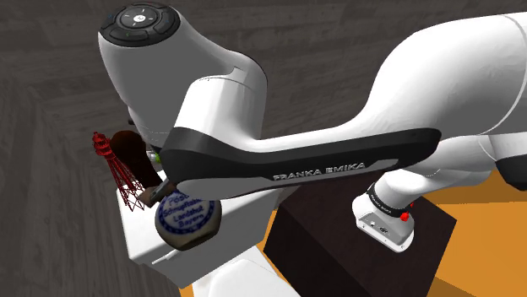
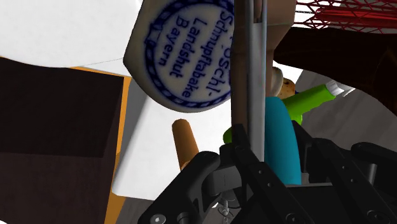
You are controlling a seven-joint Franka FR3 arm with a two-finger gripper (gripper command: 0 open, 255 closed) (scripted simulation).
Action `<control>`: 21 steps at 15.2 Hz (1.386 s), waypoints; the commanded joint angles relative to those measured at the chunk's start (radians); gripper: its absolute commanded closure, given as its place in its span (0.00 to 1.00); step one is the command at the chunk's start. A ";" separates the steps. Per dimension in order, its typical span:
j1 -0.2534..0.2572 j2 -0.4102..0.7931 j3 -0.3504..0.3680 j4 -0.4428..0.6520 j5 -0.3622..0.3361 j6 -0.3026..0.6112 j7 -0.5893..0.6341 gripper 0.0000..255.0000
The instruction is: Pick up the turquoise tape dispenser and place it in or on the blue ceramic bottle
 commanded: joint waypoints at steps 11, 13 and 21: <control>-0.009 -0.018 0.023 -0.042 0.020 0.054 -0.004 1.00; -0.009 -0.018 0.023 -0.042 0.020 0.054 -0.004 0.00; 0.039 0.016 -0.025 0.009 -0.018 -0.028 0.020 0.00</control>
